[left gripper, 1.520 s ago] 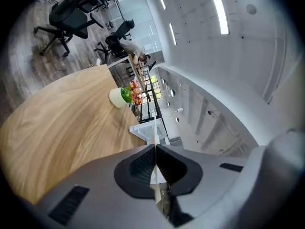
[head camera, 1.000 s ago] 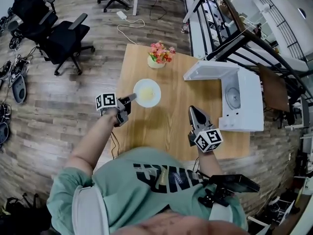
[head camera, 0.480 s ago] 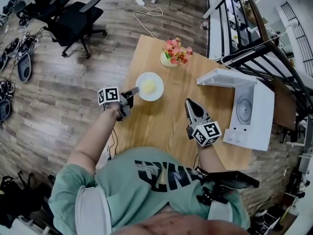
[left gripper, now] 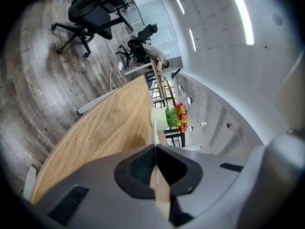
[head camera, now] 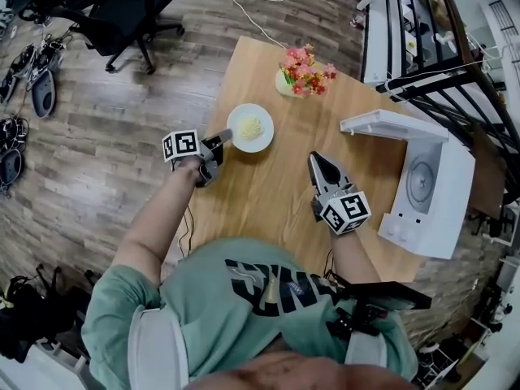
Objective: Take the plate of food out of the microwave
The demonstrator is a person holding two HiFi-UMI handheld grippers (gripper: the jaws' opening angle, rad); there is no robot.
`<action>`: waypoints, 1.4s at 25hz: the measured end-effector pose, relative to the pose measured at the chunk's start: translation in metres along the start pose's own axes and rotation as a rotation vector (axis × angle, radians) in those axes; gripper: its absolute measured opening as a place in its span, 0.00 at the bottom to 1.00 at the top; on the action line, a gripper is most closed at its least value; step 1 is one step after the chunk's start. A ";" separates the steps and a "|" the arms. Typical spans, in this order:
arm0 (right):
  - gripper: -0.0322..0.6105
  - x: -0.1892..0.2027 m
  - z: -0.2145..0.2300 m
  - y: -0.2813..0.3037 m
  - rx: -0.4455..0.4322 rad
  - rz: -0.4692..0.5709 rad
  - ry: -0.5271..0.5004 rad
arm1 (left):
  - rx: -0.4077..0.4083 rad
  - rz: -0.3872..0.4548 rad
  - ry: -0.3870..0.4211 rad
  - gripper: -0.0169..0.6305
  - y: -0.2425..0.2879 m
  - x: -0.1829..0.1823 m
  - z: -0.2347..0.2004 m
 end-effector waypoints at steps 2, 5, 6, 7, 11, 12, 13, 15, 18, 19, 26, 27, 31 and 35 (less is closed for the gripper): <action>0.06 0.006 0.004 0.003 -0.003 -0.004 0.013 | -0.009 -0.007 0.003 0.04 0.005 -0.001 -0.004; 0.06 0.012 0.007 0.005 -0.005 -0.008 0.029 | -0.025 -0.021 0.009 0.04 0.011 0.000 -0.009; 0.06 0.014 0.008 0.005 -0.005 -0.009 0.032 | -0.031 -0.024 0.010 0.04 0.012 0.001 -0.010; 0.06 0.015 0.009 0.005 -0.005 -0.010 0.035 | -0.038 -0.026 0.011 0.04 0.014 0.001 -0.012; 0.06 0.020 0.012 0.005 -0.002 -0.013 0.050 | -0.113 -0.010 0.032 0.04 0.017 -0.001 -0.024; 0.06 0.021 0.012 0.005 -0.001 -0.014 0.053 | -0.147 0.002 0.052 0.04 0.018 -0.003 -0.027; 0.06 0.021 0.013 0.005 0.000 -0.014 0.055 | -0.188 0.012 0.081 0.04 0.018 -0.004 -0.029; 0.06 0.023 0.013 0.005 0.001 -0.014 0.057 | -0.277 0.024 0.152 0.04 0.019 -0.007 -0.031; 0.06 0.024 0.012 0.005 0.000 -0.013 0.059 | -0.374 0.023 0.253 0.07 0.021 -0.007 -0.031; 0.06 0.024 0.012 0.005 0.000 -0.012 0.060 | -0.404 0.018 0.290 0.08 0.021 -0.006 -0.030; 0.06 0.019 0.012 0.008 -0.005 -0.004 0.044 | -0.611 0.100 0.592 0.16 0.014 -0.021 -0.019; 0.06 0.019 0.011 0.008 -0.005 -0.003 0.047 | -0.606 0.119 0.600 0.16 0.011 -0.022 -0.016; 0.06 0.018 0.009 -0.004 0.022 0.008 0.060 | -0.538 0.175 0.592 0.16 0.005 -0.022 -0.001; 0.06 0.010 0.003 -0.015 0.044 0.025 0.051 | -0.432 0.236 0.609 0.16 -0.016 -0.022 0.025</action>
Point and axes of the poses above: the fingertips, and each gripper's own axes: y forward along the fingers, z to its right, x out of its underside, the point moved 6 cm from there along -y, backward along the fingers, and after that the axes turned 13 degrees about -x, right-handed, at the moved point
